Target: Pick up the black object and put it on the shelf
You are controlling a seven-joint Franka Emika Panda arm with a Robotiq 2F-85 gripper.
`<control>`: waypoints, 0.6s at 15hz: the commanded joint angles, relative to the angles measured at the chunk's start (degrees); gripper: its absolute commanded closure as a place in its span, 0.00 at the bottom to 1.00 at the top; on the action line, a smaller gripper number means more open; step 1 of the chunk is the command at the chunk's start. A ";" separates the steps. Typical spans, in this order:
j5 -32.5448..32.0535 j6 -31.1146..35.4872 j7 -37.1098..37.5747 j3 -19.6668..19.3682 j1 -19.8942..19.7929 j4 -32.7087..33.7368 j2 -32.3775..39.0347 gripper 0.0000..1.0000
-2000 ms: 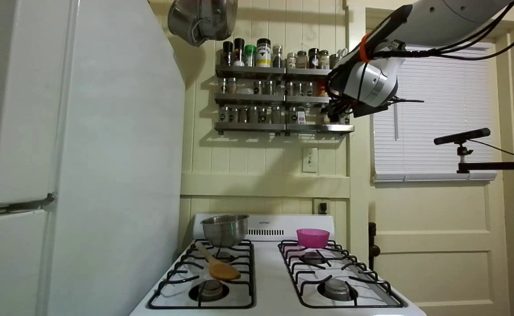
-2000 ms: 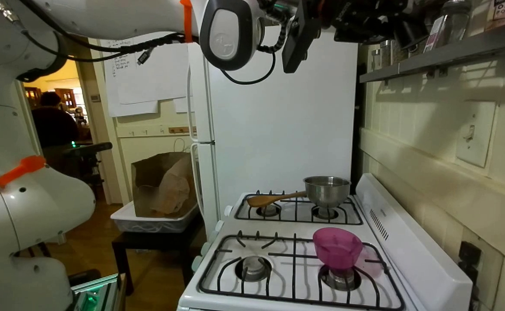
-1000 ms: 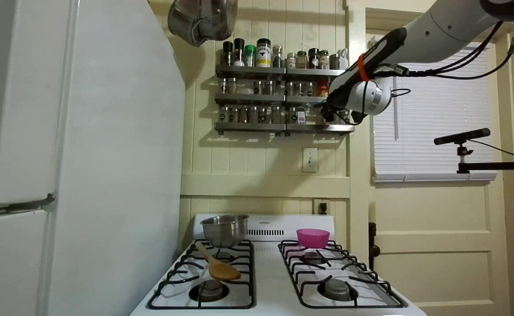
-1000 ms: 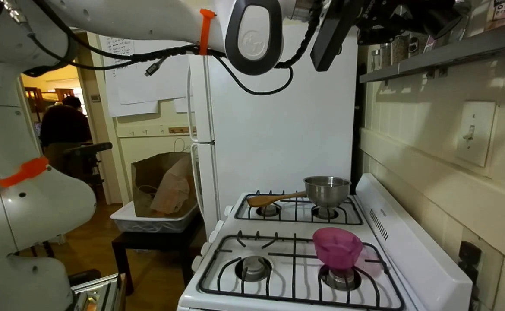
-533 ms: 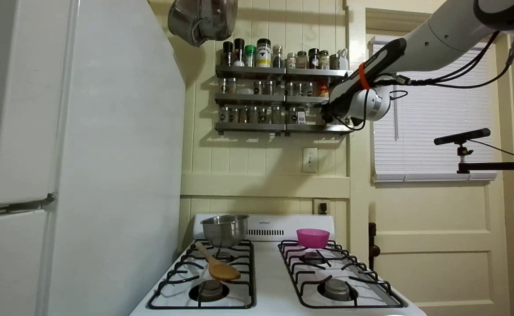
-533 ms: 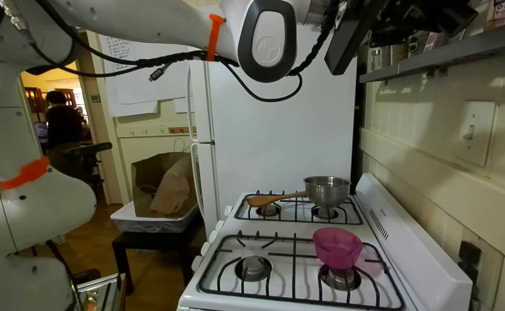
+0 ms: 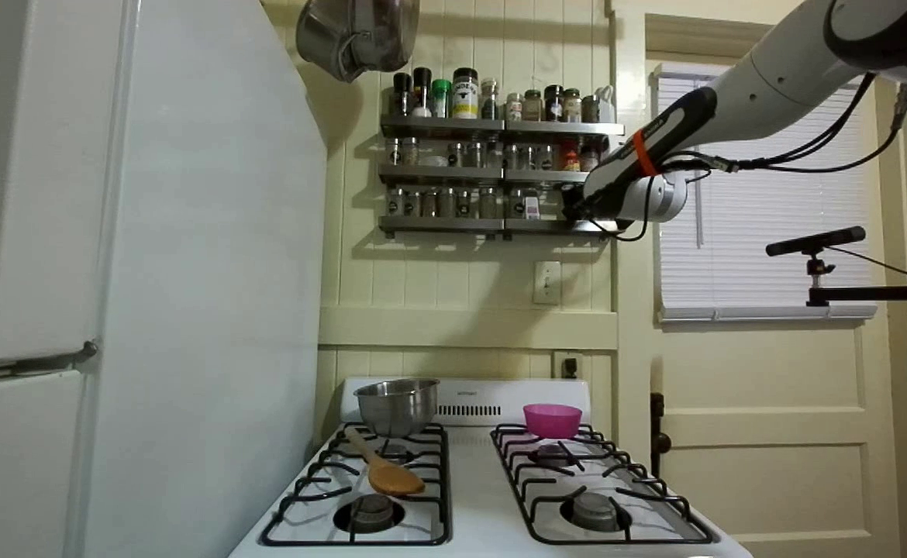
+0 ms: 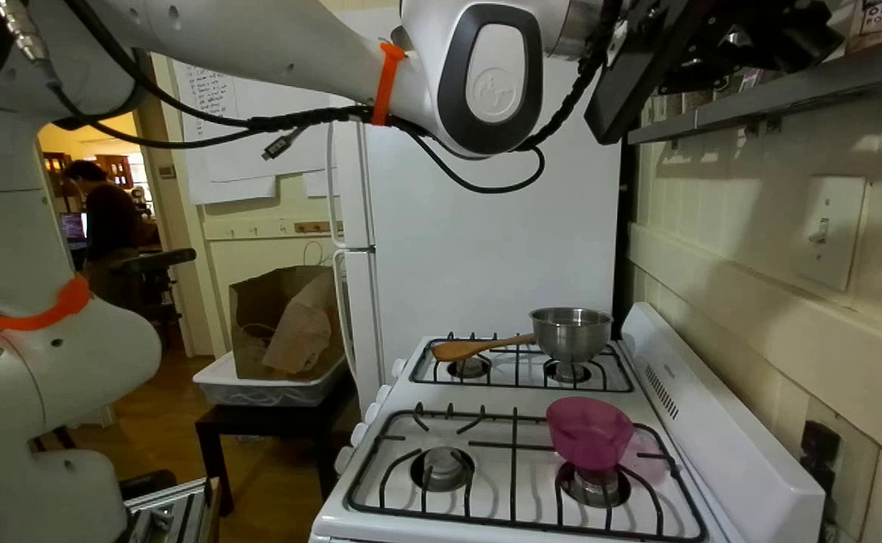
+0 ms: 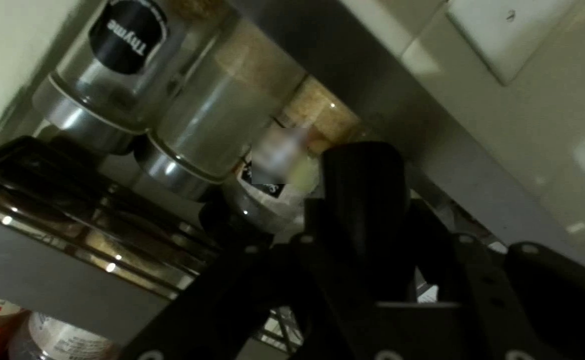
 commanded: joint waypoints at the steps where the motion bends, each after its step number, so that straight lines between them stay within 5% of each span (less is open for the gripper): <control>1: 1.58 0.51 0.73 -2.35 3.38 3.32 3.20 0.81; 9: 8.49 -1.81 3.45 -5.75 8.32 5.14 3.36 0.81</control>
